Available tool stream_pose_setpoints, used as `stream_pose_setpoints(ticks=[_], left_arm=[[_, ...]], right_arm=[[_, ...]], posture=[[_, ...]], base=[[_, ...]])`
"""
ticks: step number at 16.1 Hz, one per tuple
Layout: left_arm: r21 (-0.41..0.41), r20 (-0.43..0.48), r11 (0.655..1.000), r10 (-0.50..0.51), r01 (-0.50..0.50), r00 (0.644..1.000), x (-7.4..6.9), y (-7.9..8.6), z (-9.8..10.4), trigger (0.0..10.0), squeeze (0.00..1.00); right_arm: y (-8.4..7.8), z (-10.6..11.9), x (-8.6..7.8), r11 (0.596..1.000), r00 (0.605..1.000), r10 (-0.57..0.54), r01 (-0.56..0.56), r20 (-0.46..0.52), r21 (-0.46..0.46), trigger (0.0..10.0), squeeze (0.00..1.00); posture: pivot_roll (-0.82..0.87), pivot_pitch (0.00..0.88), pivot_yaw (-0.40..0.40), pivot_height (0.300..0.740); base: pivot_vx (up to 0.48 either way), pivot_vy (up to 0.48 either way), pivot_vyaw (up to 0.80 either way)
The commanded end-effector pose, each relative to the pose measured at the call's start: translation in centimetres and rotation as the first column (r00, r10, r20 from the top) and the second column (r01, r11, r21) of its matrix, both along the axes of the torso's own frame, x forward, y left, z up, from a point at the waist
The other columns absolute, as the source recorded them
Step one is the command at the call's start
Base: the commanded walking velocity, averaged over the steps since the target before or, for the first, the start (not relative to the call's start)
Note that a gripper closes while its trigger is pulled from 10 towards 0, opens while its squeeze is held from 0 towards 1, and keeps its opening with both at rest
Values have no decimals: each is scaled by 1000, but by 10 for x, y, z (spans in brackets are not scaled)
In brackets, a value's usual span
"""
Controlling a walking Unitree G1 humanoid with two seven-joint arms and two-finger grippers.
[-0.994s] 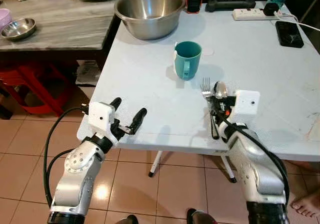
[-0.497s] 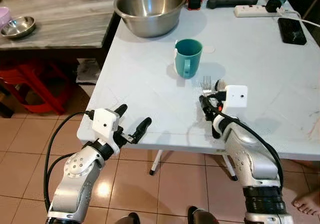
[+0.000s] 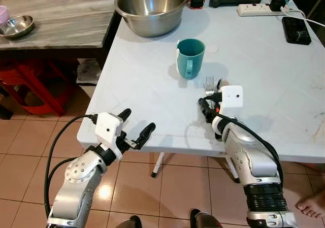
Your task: Setting the table
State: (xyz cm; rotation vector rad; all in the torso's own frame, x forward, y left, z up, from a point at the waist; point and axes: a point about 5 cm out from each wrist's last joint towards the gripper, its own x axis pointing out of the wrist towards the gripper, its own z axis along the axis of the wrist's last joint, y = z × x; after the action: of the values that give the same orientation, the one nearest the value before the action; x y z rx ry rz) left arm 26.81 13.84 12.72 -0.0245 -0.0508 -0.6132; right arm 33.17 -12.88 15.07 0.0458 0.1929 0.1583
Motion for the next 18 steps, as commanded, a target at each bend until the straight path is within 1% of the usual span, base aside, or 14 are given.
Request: stream_pose_setpoints(ticks=[1,3,6,8,16,18], left_arm=[[11,-1,1000,-12,12,1000,-3,2,1,10000,0],[13,-8,1000,-23,24,1000,-3,1,0,10000,0],[9,-17,999,-47,47,999,-4,0,0,10000,0],[5,-25,997,-82,82,996,-6,-3,0,10000,0],[15,-30,993,-114,115,993,-7,-3,-1,10000,0],[21,-33,994,-107,108,994,-6,-3,-1,10000,0]], right_arm=[[7,-20,-8,1000,995,21,-22,-101,-6,0,0],[6,-27,-12,1000,991,6,-6,-136,-2,0,0],[4,-29,-13,1000,988,1,0,-152,7,0,0],[1,-30,-13,1000,986,-7,9,-165,14,0,0],[-1,-32,-13,999,983,-11,18,-182,38,0,0],[-3,-33,-14,998,981,-20,33,-193,60,0,0]], posture=[[-135,223,80,740],[-136,221,82,740],[-139,221,84,740],[-139,223,86,740],[-142,224,87,740],[-141,224,89,740]], base=[[0,0,0],[0,0,0],[0,0,0],[0,0,0],[0,0,0],[0,0,0]])
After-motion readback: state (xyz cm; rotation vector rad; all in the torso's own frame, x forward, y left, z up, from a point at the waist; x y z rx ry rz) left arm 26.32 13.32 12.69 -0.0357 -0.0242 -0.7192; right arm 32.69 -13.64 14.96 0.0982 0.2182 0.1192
